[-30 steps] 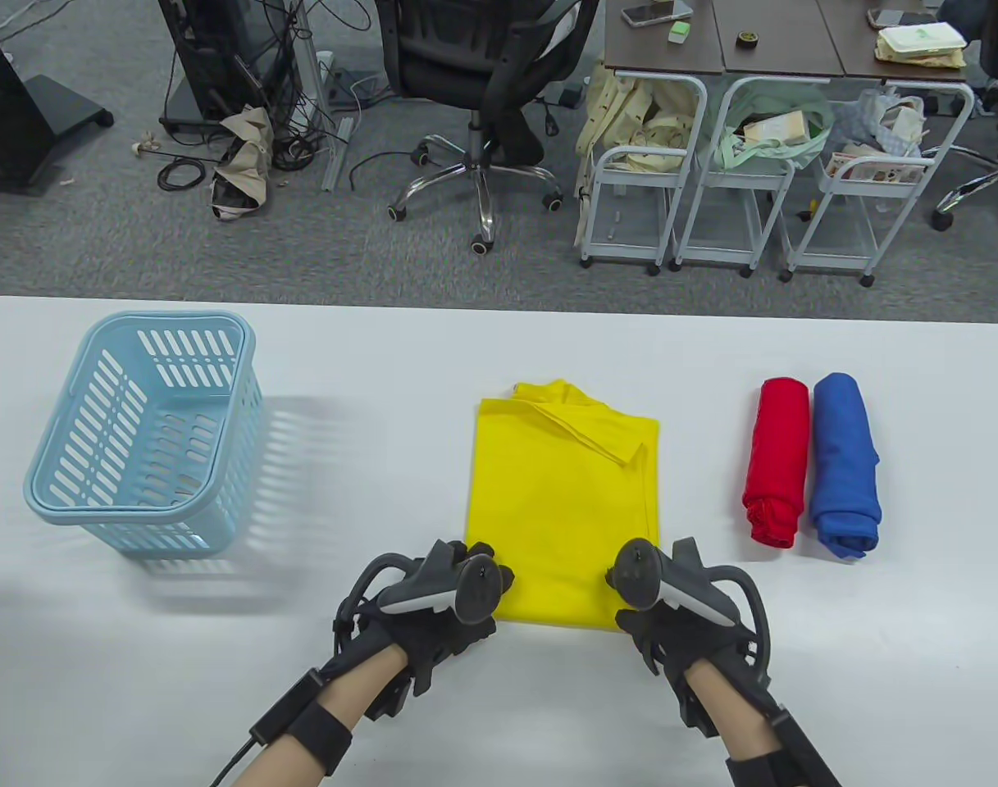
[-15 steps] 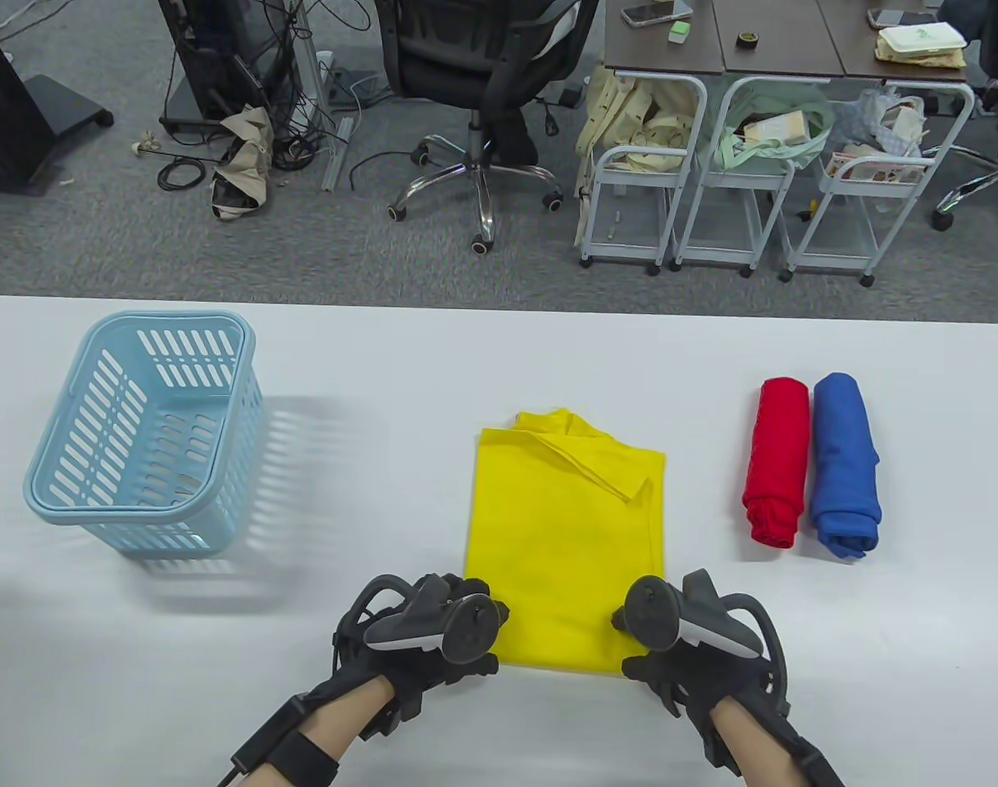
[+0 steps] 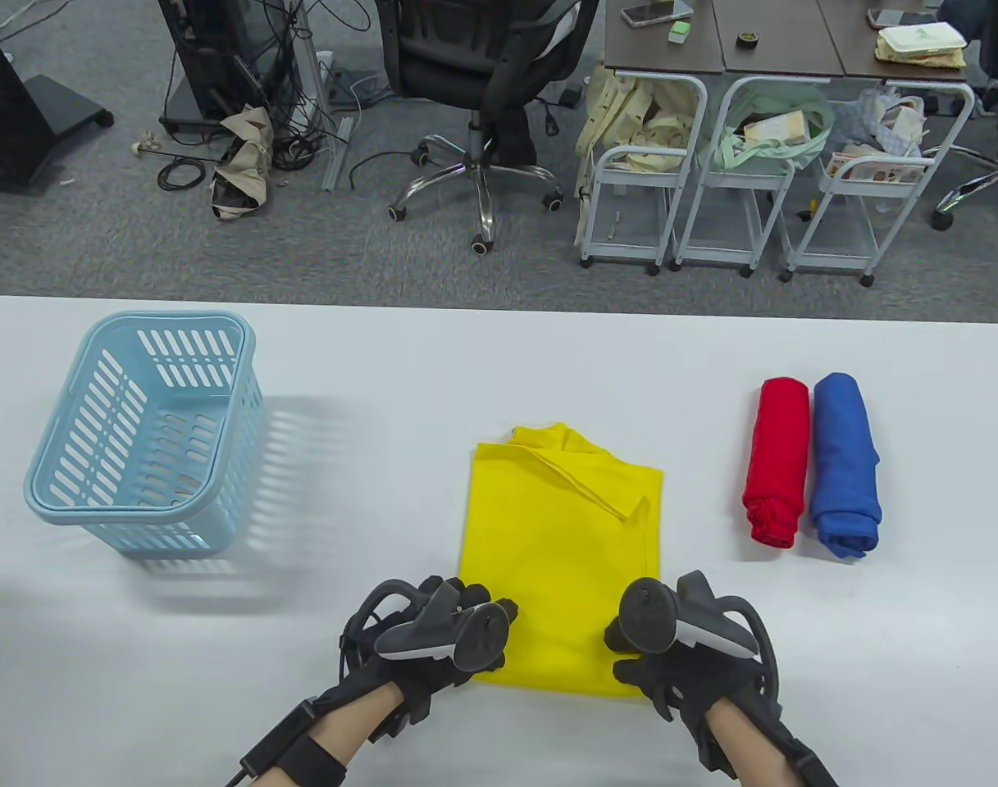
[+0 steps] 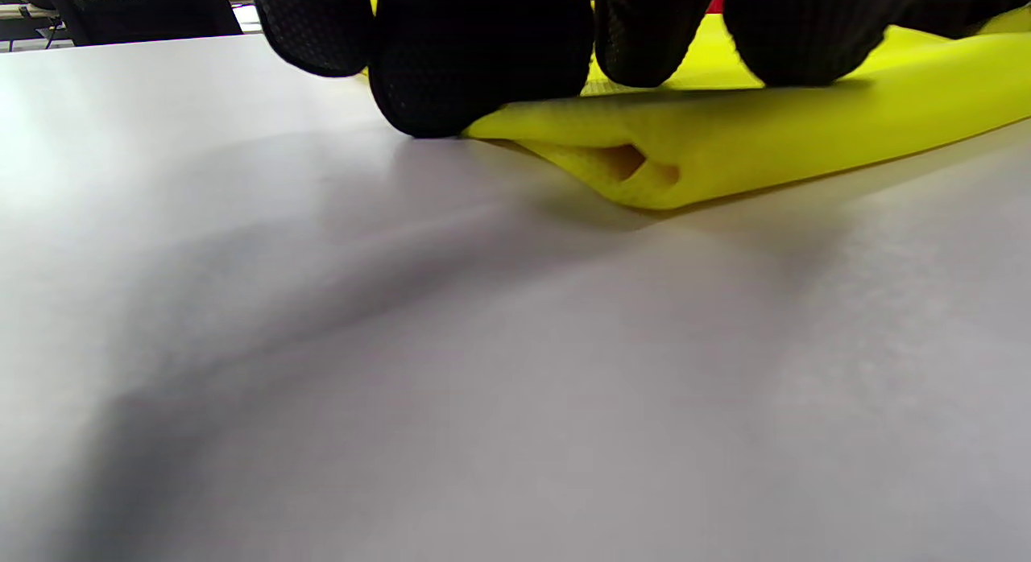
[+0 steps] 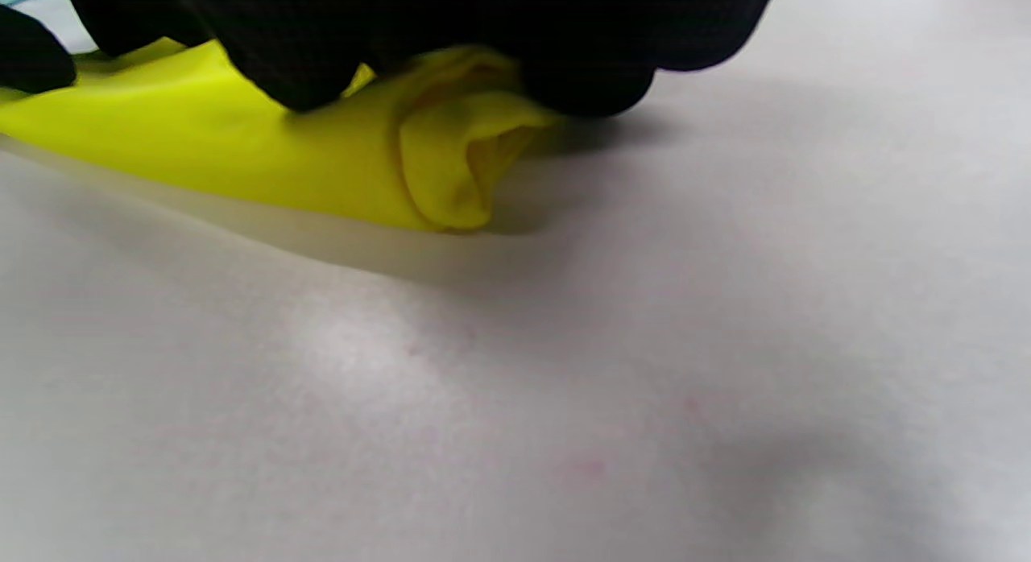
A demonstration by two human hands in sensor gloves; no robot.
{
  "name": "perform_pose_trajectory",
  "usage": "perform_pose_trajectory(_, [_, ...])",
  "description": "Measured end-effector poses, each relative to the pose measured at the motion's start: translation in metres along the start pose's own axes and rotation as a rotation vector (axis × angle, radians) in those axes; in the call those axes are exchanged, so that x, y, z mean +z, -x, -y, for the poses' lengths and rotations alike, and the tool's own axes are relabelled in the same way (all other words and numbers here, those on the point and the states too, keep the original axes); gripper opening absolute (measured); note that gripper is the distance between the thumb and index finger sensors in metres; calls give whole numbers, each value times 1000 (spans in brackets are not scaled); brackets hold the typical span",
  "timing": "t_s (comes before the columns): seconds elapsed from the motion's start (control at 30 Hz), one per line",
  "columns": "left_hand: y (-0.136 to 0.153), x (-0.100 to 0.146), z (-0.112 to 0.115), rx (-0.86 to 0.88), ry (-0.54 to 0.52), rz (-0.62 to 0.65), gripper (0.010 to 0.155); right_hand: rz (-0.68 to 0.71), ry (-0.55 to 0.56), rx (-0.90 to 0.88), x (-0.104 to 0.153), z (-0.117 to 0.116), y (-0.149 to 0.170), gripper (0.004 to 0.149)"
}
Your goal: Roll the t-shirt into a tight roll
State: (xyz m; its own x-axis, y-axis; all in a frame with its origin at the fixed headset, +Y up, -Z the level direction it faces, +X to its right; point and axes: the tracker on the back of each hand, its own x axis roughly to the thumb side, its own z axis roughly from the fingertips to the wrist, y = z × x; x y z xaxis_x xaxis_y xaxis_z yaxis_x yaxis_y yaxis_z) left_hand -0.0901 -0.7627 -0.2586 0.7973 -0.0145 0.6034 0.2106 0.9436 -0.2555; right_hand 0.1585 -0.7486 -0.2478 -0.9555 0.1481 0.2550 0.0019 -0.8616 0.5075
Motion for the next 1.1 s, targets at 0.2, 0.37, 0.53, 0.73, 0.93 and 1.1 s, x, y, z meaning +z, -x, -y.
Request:
perform_pose_trajectory(0.2, [2, 0, 1, 20, 5, 1, 64, -2, 5, 14, 2, 0, -1, 53])
perform_pose_trajectory(0.37, [-4, 0, 5, -99, 21, -7, 68, -4, 77, 46, 7, 13, -8, 57])
perform_pose_trajectory(0.53, [0, -2, 6, -33, 55, -8, 68, 42, 24, 1, -25, 28, -16, 62])
perform_pose_trajectory(0.73, [1, -2, 10, -20, 65, -13, 68, -118, -128, -55, -89, 17, 13, 70])
perform_pose_trajectory(0.93, [11, -6, 15, 54, 107, -27, 69, -103, -113, -205, -91, -3, 24, 67])
perform_pose_trajectory(1.1, [9, -5, 13, 28, 101, -31, 69, -144, -101, -162, -84, 5, 22, 68])
